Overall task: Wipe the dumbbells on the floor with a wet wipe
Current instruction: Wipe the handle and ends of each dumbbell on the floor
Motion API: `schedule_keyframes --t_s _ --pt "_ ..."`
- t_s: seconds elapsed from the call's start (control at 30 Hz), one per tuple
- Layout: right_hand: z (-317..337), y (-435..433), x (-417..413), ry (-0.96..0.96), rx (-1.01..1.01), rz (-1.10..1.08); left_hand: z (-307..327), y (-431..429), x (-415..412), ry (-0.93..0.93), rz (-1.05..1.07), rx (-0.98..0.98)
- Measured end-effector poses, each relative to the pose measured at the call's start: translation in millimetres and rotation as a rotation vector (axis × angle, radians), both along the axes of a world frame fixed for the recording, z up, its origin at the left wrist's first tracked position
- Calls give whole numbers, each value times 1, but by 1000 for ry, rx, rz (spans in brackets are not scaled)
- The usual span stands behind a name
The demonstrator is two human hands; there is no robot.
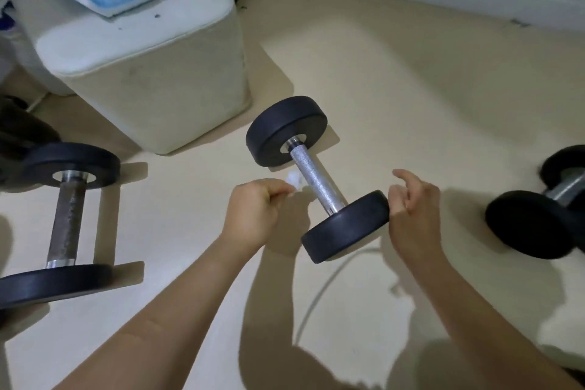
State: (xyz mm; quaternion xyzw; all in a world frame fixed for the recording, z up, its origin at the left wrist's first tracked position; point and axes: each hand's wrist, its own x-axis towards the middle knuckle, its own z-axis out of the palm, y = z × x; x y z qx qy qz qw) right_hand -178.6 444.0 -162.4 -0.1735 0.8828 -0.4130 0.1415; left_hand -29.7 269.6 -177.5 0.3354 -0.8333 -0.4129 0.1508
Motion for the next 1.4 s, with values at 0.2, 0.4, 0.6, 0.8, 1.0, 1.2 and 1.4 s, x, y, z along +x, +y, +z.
schedule_keyframes --t_s 0.2,0.4,0.6,0.8,1.0,1.2,1.4 --pt "25 -9 3 -45 389 278 -2 33 -42 94 -80 286" --pt "43 -14 -19 -268 470 204 -10 42 -79 22 -144 245" --pt "20 -2 -32 -110 351 173 -21 24 -104 105 26 183" --pt "11 15 -74 -349 97 82 -24 25 -136 117 245 112" --pt "-5 22 -107 -432 -34 -30 -16 57 -161 73 318 248" --pt "7 29 -109 -420 -76 -45 18 56 -156 -113 111 259" --pt "54 79 -119 152 489 764 48 23 -157 73 276 115"
